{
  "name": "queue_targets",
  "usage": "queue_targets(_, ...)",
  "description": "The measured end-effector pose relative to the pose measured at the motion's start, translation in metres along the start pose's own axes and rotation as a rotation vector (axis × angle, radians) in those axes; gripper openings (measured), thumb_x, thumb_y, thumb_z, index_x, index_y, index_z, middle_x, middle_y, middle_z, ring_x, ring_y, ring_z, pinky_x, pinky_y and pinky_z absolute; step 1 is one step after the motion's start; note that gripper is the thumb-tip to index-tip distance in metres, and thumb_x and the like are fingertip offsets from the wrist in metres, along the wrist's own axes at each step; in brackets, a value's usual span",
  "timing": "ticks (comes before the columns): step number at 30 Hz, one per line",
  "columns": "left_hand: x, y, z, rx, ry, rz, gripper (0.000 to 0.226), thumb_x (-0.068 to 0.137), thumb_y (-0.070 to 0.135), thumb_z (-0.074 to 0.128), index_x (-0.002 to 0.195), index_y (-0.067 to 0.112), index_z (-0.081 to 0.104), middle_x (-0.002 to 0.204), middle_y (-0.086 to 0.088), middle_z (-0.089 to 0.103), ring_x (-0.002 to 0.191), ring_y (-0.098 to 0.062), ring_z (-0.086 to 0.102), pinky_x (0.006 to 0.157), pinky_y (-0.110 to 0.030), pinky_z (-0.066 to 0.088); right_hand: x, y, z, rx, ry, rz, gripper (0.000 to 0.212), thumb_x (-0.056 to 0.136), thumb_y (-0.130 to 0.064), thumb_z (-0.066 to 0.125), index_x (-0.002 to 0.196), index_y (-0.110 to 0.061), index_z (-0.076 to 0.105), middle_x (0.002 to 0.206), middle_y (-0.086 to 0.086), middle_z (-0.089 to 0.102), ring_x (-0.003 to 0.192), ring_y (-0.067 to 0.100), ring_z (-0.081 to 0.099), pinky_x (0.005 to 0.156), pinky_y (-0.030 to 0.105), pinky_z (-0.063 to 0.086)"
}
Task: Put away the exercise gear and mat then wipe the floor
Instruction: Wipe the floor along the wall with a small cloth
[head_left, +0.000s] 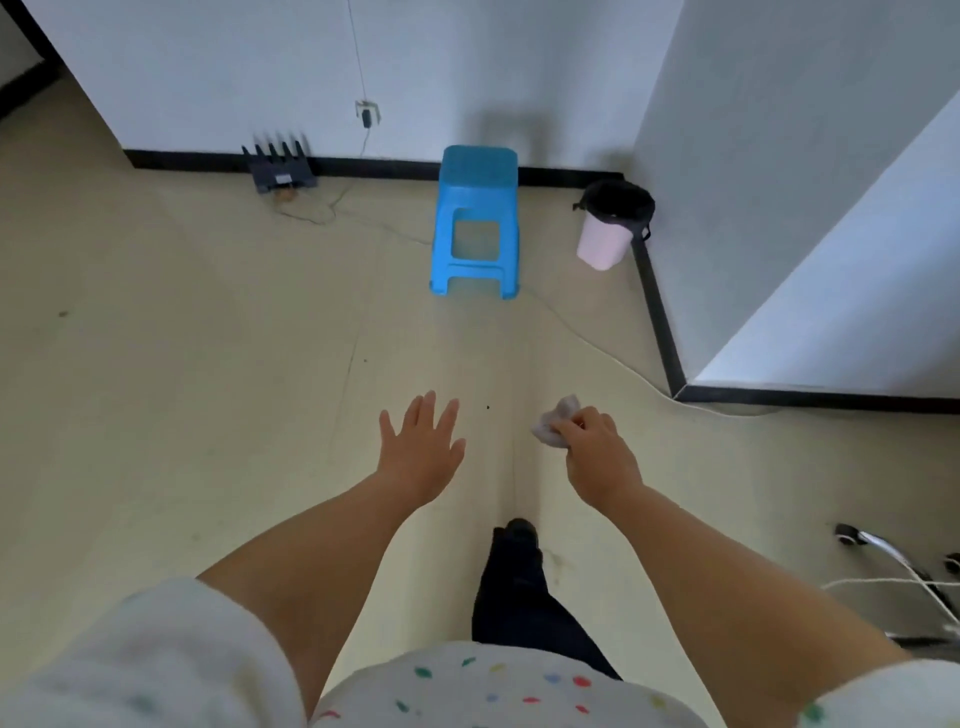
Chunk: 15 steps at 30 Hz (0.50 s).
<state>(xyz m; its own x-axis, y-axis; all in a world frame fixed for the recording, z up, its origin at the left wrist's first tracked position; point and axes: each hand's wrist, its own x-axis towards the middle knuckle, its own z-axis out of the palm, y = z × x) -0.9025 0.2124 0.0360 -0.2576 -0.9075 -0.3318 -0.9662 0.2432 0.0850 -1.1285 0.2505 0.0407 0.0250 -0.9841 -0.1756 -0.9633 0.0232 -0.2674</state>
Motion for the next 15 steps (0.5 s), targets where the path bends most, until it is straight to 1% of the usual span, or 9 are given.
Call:
queue_targets(4, 0.095, 0.000, -0.035, -0.026, -0.032, -0.077, 0.057, 0.101, 0.041, 0.018, 0.151, 0.024, -0.004, 0.160, -0.007, -0.006, 0.147, -0.022, -0.005, 0.116, -0.056, 0.003, 0.106, 0.034, -0.028, -0.001, -0.046, -0.019, 0.051, 0.091, -0.001, 0.043, 0.136, -0.026, 0.044, 0.136, 0.005, 0.039, 0.119, 0.022, 0.039, 0.092, 0.031, 0.046)
queue_targets(6, 0.140, -0.002, -0.057, -0.041, -0.019, -0.088, 0.057, 0.102, 0.041, 0.018, 0.151, 0.024, -0.004, 0.160, -0.007, -0.005, 0.148, -0.022, -0.004, 0.116, -0.055, 0.004, 0.156, 0.044, -0.047, -0.018, -0.041, -0.011, 0.051, 0.091, -0.002, 0.043, 0.136, -0.026, 0.045, 0.137, 0.006, 0.038, 0.120, 0.023, 0.038, 0.093, 0.032, 0.045)
queue_targets(11, 0.244, -0.024, -0.094, -0.090, -0.039, -0.115, 0.057, 0.102, 0.040, 0.018, 0.152, 0.024, -0.005, 0.160, -0.006, -0.006, 0.147, -0.021, -0.005, 0.116, -0.054, 0.003, 0.284, 0.046, -0.070, -0.025, -0.090, -0.065, 0.052, 0.089, -0.001, 0.045, 0.134, -0.028, 0.050, 0.136, 0.006, 0.041, 0.119, 0.025, 0.040, 0.094, 0.034, 0.045)
queue_targets(15, 0.340, -0.062, -0.116, -0.070, -0.087, -0.142, 0.057, 0.102, 0.040, 0.018, 0.152, 0.024, -0.005, 0.160, -0.007, -0.007, 0.147, -0.022, -0.006, 0.116, -0.055, 0.003, 0.395, 0.034, -0.078, -0.040, -0.070, -0.124, 0.050, 0.087, -0.002, 0.046, 0.132, -0.022, 0.052, 0.131, 0.009, 0.045, 0.117, 0.027, 0.041, 0.091, 0.036, 0.045)
